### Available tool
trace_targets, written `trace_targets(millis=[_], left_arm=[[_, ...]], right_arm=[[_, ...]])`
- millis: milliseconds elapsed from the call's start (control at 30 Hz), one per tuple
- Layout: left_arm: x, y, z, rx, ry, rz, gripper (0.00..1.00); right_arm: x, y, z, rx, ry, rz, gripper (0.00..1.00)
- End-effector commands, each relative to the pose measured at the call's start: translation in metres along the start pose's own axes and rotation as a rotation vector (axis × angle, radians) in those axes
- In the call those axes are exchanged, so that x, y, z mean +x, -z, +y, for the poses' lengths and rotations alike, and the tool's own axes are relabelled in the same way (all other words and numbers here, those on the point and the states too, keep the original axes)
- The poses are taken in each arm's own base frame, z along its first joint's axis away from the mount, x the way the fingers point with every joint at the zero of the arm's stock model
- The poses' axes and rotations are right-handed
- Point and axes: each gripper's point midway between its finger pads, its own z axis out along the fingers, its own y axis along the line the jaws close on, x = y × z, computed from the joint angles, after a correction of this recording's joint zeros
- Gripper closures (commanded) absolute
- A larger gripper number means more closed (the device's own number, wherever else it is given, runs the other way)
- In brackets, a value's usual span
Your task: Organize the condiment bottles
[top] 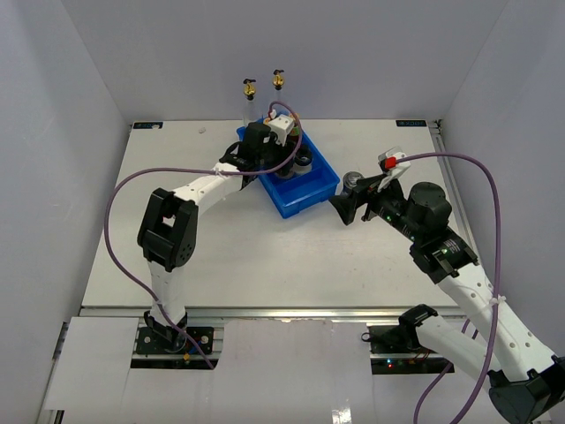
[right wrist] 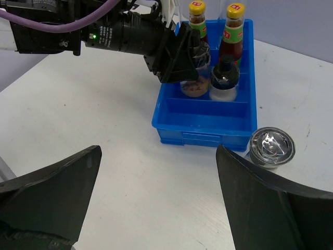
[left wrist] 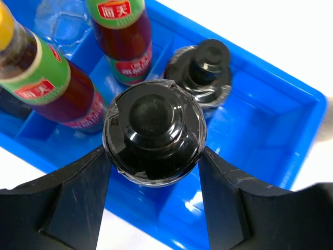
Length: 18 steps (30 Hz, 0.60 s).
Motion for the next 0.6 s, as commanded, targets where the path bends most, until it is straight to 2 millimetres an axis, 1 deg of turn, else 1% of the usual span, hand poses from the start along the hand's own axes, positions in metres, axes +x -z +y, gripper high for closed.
trace_targets(millis=[0,67,133,300,500,567], left_arm=[[-0.041,-0.002,0.004,-0.039,-0.058,-0.122,1.0],[-0.037,-0.004,0.006,-0.059,-0.063,-0.118,1.0],[-0.039,-0.004,0.006,-0.061,-0.066,-0.136,1.0],[-0.023,-0.006,0.004,-0.057,-0.062,-0.119,1.0],[-0.004,-0.01,0.001,-0.05,-0.058,-0.087,0.79],[0.0,-0.011,0.005,-0.072,-0.052,-0.079,0.76]], right_arm=[[-0.016,0.0,-0.002,0.016,0.012,-0.073,0.03],[-0.015,-0.001,-0.002,0.017,0.011,-0.072,0.03],[-0.014,-0.002,-0.002,0.016,0.012,-0.071,0.03],[-0.008,-0.004,-0.004,0.018,0.009,-0.057,0.03],[-0.006,-0.004,-0.004,0.022,0.008,-0.055,0.03],[-0.007,-0.003,-0.005,0.024,0.009,-0.058,0.03]])
